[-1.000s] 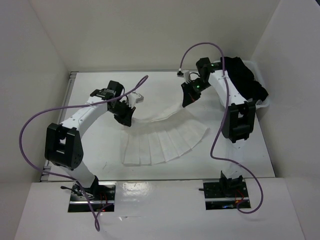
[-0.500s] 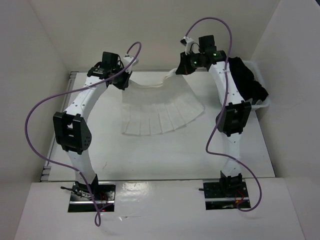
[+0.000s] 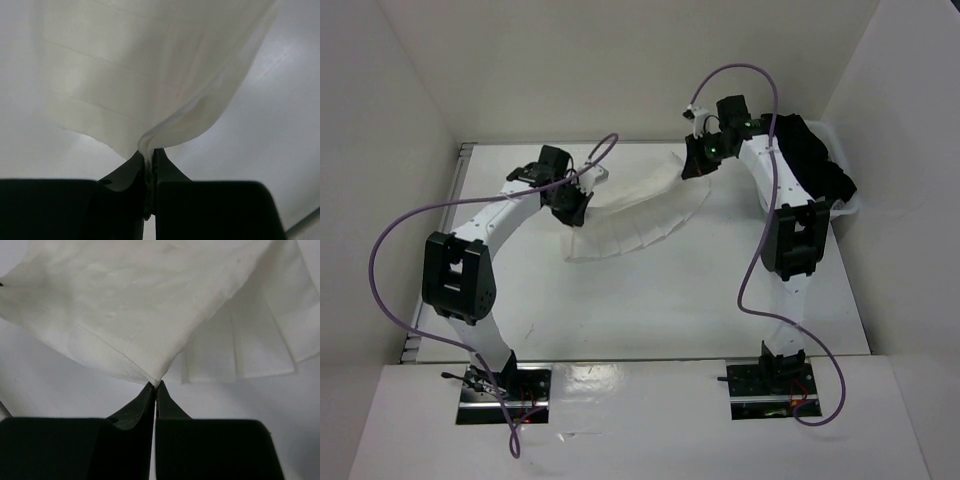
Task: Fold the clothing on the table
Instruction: Fold the skirt
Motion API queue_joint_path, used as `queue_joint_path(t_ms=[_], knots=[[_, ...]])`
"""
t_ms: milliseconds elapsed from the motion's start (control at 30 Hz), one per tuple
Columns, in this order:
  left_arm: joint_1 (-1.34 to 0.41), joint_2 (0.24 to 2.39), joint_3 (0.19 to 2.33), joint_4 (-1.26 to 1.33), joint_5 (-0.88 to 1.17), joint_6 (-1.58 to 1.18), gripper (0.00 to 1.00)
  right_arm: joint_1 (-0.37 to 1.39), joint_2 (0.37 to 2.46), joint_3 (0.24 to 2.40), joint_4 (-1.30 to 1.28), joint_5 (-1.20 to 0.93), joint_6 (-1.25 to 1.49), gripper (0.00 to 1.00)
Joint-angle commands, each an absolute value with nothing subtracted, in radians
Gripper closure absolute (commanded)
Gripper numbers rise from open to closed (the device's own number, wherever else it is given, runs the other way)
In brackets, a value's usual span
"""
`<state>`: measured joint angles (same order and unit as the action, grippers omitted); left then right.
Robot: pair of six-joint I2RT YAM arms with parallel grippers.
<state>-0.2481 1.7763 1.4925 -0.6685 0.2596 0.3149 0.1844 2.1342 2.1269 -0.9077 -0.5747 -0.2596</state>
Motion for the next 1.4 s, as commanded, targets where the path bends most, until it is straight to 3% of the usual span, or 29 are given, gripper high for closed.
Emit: queue_joint_path(t_ms=[0, 67, 100, 167, 200, 233, 267, 333, 467, 767, 967, 1167, 1367], knots=[[-0.267, 1.683, 1.39, -0.715, 0.279, 0.362, 0.96, 0.156, 2.028, 2.005, -0.881, -0.465, -0.313, 1.0], [-0.281, 1.671, 1.304, -0.724, 0.293, 0.362, 0.91, 0.156, 2.014, 1.955, -0.87, -0.427, -0.313, 1.0], [-0.296, 1.66, 1.278, -0.724, 0.293, 0.362, 0.8, 0.156, 2.005, 1.913, -0.855, -0.385, -0.299, 0.88], [-0.307, 1.66, 1.215, -0.713, 0.293, 0.353, 0.75, 0.156, 2.005, 1.875, -0.822, -0.347, -0.276, 0.79], [-0.307, 1.66, 1.2, -0.704, 0.293, 0.344, 0.61, 0.156, 2.005, 1.844, -0.798, -0.312, -0.267, 0.71], [-0.307, 1.66, 1.184, -0.704, 0.27, 0.344, 0.5, 0.156, 2.005, 1.833, -0.798, -0.302, -0.267, 0.38], [-0.316, 1.66, 1.175, -0.695, 0.27, 0.334, 0.41, 0.156, 2.014, 1.822, -0.787, -0.292, -0.255, 0.3], [-0.316, 1.669, 1.175, -0.716, 0.27, 0.334, 0.25, 0.156, 2.014, 1.822, -0.787, -0.272, -0.244, 0.21], [-0.316, 1.632, 1.166, -0.716, 0.245, 0.324, 0.03, 0.156, 2.003, 1.822, -0.787, -0.262, -0.244, 0.16], [-0.304, 1.536, 1.14, -0.646, 0.153, 0.233, 0.01, 0.276, 2.008, 1.842, -0.786, -0.368, -0.244, 0.16], [-0.261, 1.614, 1.121, -0.575, 0.259, 0.199, 0.01, 0.391, 2.101, 1.891, -0.764, -0.357, -0.232, 0.16], [-0.261, 1.756, 1.19, -0.566, 0.299, 0.199, 0.01, 0.402, 2.247, 2.025, -0.765, -0.42, -0.193, 0.17], [-0.261, 1.842, 1.235, -0.548, 0.302, 0.199, 0.01, 0.402, 2.309, 2.028, -0.762, -0.408, -0.175, 0.17]])
